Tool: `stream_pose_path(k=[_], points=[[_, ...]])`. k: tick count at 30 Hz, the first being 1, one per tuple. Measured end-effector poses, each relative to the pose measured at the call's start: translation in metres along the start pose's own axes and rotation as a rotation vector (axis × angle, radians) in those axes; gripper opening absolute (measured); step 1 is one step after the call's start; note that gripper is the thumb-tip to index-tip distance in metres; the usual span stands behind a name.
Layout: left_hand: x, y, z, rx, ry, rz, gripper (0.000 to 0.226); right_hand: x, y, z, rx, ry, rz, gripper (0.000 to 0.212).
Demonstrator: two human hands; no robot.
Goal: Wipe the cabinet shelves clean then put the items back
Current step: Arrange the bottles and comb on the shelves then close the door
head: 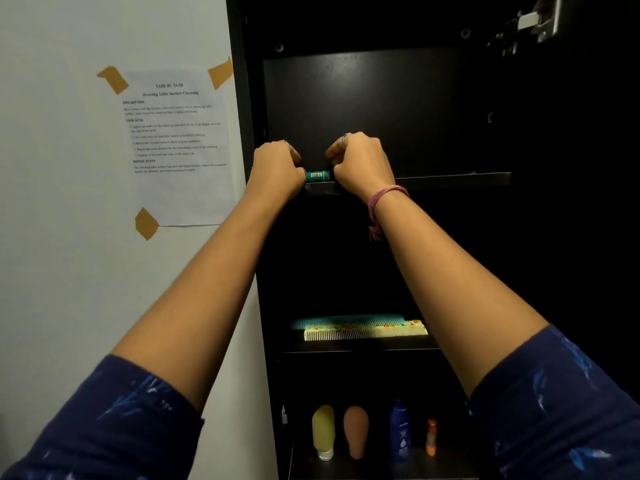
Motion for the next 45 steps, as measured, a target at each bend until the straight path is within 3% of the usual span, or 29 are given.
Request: stream_pose_path(k=[9,17,21,26,29,37,40,45], points=[[-0.006,0.021,-0.007,0.140,0.135,0.030,0.032,0.000,0.001,-0.003,-0.008,-0.004,-0.039,0.033],[-0.019,0.075,0.000,0.306,0.324,0.112,0.021,0.015,0.063,-0.009,0.316,-0.319,-0.240,0.029],[-0.021,0.135,0.036,0.331,0.404,0.216,0.016,0.044,0.118,-0.005,0.410,-0.440,-0.213,0.027],[-0.014,0.218,0.098,0.134,0.439,0.265,0.012,0.120,0.202,0.009,0.406,-0.420,-0.040,0.025],[-0.010,0.270,0.143,-0.043,0.482,0.248,0.012,0.179,0.260,0.024,0.372,-0.351,0.171,0.025],[-0.010,0.417,0.268,-0.661,0.473,0.106,0.013,0.293,0.406,0.057,0.250,-0.150,0.717,0.023],[-0.014,0.456,0.308,-0.888,0.401,-0.012,0.017,0.321,0.446,0.081,0.104,-0.044,0.886,0.030],[-0.020,0.506,0.366,-1.163,0.321,-0.295,0.023,0.358,0.508,0.124,-0.339,0.173,1.105,0.033]])
Point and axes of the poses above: each hand's wrist, its own y-axis away from the middle knuckle, its own z-axis out of the palm, x = y × z, the point moved 1 cm from there along -y, towards the middle knuckle, and after that the axes turned 14 degrees about -y, right-handed, at the moved point
